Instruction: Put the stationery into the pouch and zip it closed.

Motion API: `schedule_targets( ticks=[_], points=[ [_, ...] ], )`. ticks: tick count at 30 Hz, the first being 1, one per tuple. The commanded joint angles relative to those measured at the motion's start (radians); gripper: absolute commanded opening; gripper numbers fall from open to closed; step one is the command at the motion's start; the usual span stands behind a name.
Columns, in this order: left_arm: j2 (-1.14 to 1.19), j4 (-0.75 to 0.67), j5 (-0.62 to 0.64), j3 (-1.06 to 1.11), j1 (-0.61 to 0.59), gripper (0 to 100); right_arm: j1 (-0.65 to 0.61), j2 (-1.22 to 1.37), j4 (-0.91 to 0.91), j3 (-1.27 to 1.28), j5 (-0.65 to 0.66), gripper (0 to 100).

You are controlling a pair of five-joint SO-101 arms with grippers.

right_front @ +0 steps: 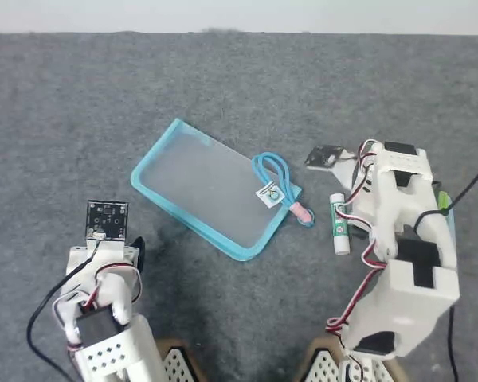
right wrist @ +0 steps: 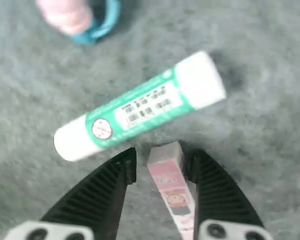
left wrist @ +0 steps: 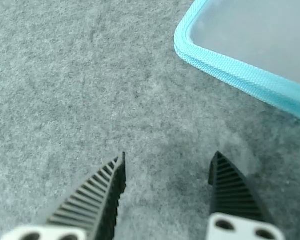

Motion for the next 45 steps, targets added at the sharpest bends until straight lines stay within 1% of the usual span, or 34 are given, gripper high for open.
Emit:
schedule_targets(
  ticks=[1,4,6,9,11,14,16,17,19,24,30,31,35,40,43,45],
  points=[
    [-0.014,0.005,-0.009,-0.005,0.005,25,0.007,0.005,0.012,-0.041,0.068,15.9],
    [-0.014,0.005,-0.009,-0.005,0.005,25,0.013,0.016,0.002,-0.043,0.061,7.5],
    [-0.014,0.005,-0.009,-0.005,0.005,25,0.031,0.013,-0.01,-0.043,-0.003,0.3],
    [-0.014,0.005,-0.009,-0.005,0.005,25,0.074,0.012,-0.027,-0.044,-0.19,2.4],
    [-0.014,0.005,-0.009,-0.005,0.005,25,0.111,0.012,-0.035,-0.057,-0.331,1.3],
    [-0.014,0.006,-0.009,-0.005,0.005,25,0.203,0.012,-0.051,-0.092,-0.56,0.7],
    [-0.014,0.008,-0.009,-0.005,0.005,25,0.274,0.012,-0.054,-0.129,-0.675,0.7],
    [-0.014,0.008,-0.009,-0.005,0.005,25,0.302,0.012,-0.054,-0.147,-0.697,0.7],
    [-0.014,0.008,-0.009,-0.005,0.005,25,0.34,0.018,-0.054,-0.186,-0.7,0.7],
    [-0.014,0.009,-0.009,-0.005,0.005,25,0.358,0.018,-0.044,-0.229,-0.698,1.8],
    [-0.014,0.009,-0.009,-0.005,0.005,25,0.334,0.01,-0.042,-0.229,-0.697,20.3],
    [-0.014,0.009,-0.009,-0.005,0.005,25,0.321,0.01,-0.035,-0.23,-0.7,21.0],
    [-0.014,0.009,-0.009,-0.005,0.005,25,0.268,0.01,0.054,-0.278,-0.721,18.0],
    [-0.014,0.009,-0.009,-0.005,0.005,25,0.194,0.008,0.206,-0.411,-0.875,17.7],
    [-0.014,0.008,-0.009,-0.005,0.005,25,0.082,0.007,0.303,-0.45,-0.924,17.7],
    [-0.014,0.008,-0.009,-0.005,0.005,25,-0.005,-0.013,0.306,-0.428,-0.95,17.7]
  ],
)
